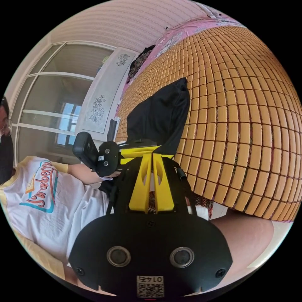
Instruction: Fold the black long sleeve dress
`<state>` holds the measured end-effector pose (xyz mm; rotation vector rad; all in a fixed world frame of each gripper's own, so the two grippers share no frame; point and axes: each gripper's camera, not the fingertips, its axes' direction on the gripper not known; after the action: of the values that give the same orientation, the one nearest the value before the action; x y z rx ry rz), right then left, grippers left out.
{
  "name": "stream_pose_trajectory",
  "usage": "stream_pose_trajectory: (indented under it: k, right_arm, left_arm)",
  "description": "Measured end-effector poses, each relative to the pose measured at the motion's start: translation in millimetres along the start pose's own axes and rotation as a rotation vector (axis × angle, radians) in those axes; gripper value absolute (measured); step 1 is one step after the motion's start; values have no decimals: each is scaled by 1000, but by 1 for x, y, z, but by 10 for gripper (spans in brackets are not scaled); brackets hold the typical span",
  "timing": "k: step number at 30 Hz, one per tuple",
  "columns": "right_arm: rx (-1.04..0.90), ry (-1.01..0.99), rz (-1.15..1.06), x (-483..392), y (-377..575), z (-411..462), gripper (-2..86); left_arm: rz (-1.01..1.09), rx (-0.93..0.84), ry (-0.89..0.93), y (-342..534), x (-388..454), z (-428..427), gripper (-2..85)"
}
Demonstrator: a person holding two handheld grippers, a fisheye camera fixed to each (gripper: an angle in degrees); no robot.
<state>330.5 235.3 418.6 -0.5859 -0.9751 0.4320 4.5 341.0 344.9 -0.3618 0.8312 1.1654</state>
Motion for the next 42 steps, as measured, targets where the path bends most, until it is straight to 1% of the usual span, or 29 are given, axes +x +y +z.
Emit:
stream_pose_trajectory:
  k: [1,2,4,6,8,10,13,16,18,19,20,24,27,30,32,33,34,35,36,38,40,42]
  right_arm:
    - [70,-11,62,14,1,-8,27]
    - [98,-10,93,21,1,-11,42]
    - [160,1,176,39,-4,-11,100]
    - [210,-33,185,43,-11,-7,124]
    - [232,-59,197,45,-19,2,129]
    - [250,-95,231,49,-26,12,101]
    - [227,-66,226,47,-29,22,34]
    - [249,-88,216,44,-22,15,16]
    - [293,-144,218,44,-14,1,11]
    - [328,-150,214,40,-6,-11,9]
    - [346,-134,211,38,-2,-19,9]
    - [432,46,141,1,27,-77,7]
    - [439,163,56,-41,32,-104,6]
    - [397,234,-63,-87,8,-99,6]
    - [348,258,-120,-111,-20,-79,7]
    - [312,269,-163,-124,-42,-60,7]
    - [268,293,-180,-134,-64,-37,8]
    - [245,307,-184,-138,-76,-25,8]
    - [201,337,-164,-144,-98,0,10]
    - [140,379,-107,-149,-127,36,12]
    - [110,470,-81,-156,-153,76,19]
    - [63,529,-48,-158,-166,99,27]
  left_arm:
    - [10,10,26,11,0,-9,2]
    - [21,25,54,23,1,-19,0]
    - [35,24,90,41,2,-31,-2]
    - [35,7,112,59,2,-41,-3]
    - [15,-9,115,78,1,-52,-3]
    - [-1,-13,110,89,-1,-58,-3]
    - [-38,1,83,105,-8,-67,-3]
    - [-70,43,114,113,-19,-77,-4]
    - [-82,97,166,113,-24,-85,-4]
    - [-83,151,198,111,-26,-93,-4]
    - [-73,203,223,108,-26,-100,-5]
    - [-23,312,243,103,-23,-118,-5]
    - [-43,381,267,111,-30,-131,-6]
    - [-151,435,257,130,-53,-141,-5]
    - [-305,443,239,150,-83,-141,-5]
    - [-347,440,235,154,-91,-140,-4]
    - [-436,432,225,163,-108,-136,-3]
    - [-531,420,222,170,-124,-130,-2]
    - [-571,412,229,173,-132,-127,-1]
    - [-715,375,231,183,-158,-108,8]
    - [-802,331,203,188,-172,-93,21]
    - [-847,292,191,189,-181,-83,35]
